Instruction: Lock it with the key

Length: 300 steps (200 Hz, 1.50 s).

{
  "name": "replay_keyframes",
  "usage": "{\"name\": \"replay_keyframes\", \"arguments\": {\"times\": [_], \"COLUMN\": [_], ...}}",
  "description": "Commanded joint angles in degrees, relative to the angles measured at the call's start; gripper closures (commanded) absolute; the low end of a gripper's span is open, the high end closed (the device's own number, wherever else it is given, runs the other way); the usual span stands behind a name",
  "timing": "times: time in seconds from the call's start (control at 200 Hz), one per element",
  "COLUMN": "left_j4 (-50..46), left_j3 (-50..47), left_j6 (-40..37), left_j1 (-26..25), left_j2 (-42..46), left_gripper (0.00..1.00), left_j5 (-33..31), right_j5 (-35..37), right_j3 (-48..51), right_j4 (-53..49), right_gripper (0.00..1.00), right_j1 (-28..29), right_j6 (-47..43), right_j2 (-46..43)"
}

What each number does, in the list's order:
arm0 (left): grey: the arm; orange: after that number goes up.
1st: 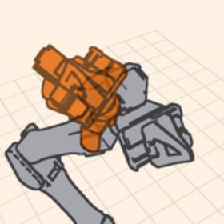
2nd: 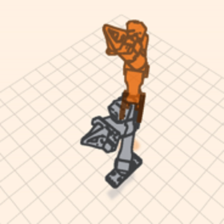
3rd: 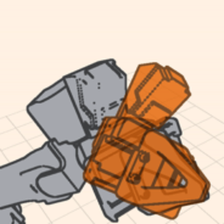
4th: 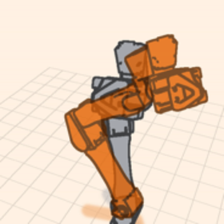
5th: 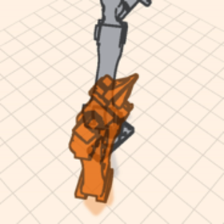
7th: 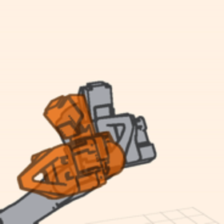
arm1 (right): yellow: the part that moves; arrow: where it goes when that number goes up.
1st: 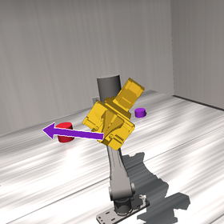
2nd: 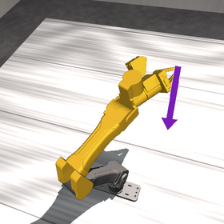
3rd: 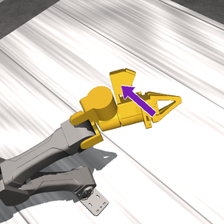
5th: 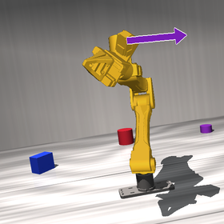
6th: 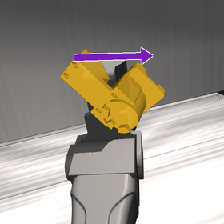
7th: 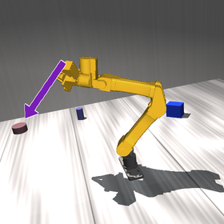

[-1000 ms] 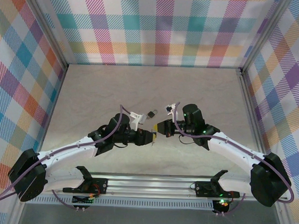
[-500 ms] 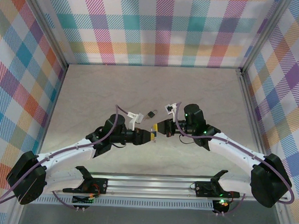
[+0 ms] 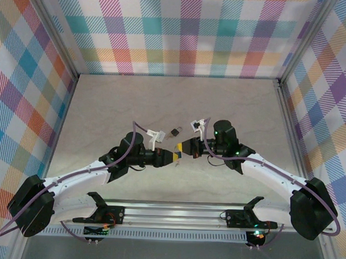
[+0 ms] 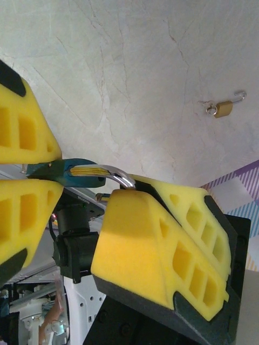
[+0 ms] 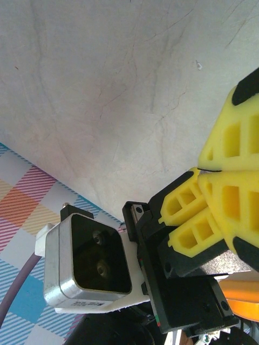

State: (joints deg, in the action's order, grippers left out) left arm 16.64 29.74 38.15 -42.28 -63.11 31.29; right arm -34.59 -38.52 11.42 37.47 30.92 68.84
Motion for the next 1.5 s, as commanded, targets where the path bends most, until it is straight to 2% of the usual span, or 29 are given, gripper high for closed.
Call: {"name": "replay_keyframes", "arguments": {"times": [0.0,0.23,0.91,1.23,1.495], "left_j4": [7.18,13.21,19.84,19.74,21.15], "left_j3": [-1.09,-2.97,-7.40,-7.68,-8.20], "left_j6": [1.84,5.22,6.22,5.79,6.18], "left_j1": [0.87,1.85,2.25,2.27,2.42], "left_j2": [1.78,2.01,7.45,8.34,9.58], "left_gripper": [0.92,1.00,1.00,1.00,1.00], "left_j5": [2.32,3.86,8.87,7.61,6.07], "right_j5": [-2.69,-4.04,-10.00,-13.16,-12.67], "right_j3": [0.83,1.12,3.73,4.55,3.93], "right_j4": [3.10,4.18,12.73,16.84,16.33], "right_gripper": [1.00,1.00,1.00,1.00,1.00], "right_j1": [0.08,0.06,0.05,0.21,1.57], "right_j6": [0.63,1.00,2.73,4.45,4.31], "right_j2": [-0.48,-0.42,-1.34,-0.95,-0.73]}}
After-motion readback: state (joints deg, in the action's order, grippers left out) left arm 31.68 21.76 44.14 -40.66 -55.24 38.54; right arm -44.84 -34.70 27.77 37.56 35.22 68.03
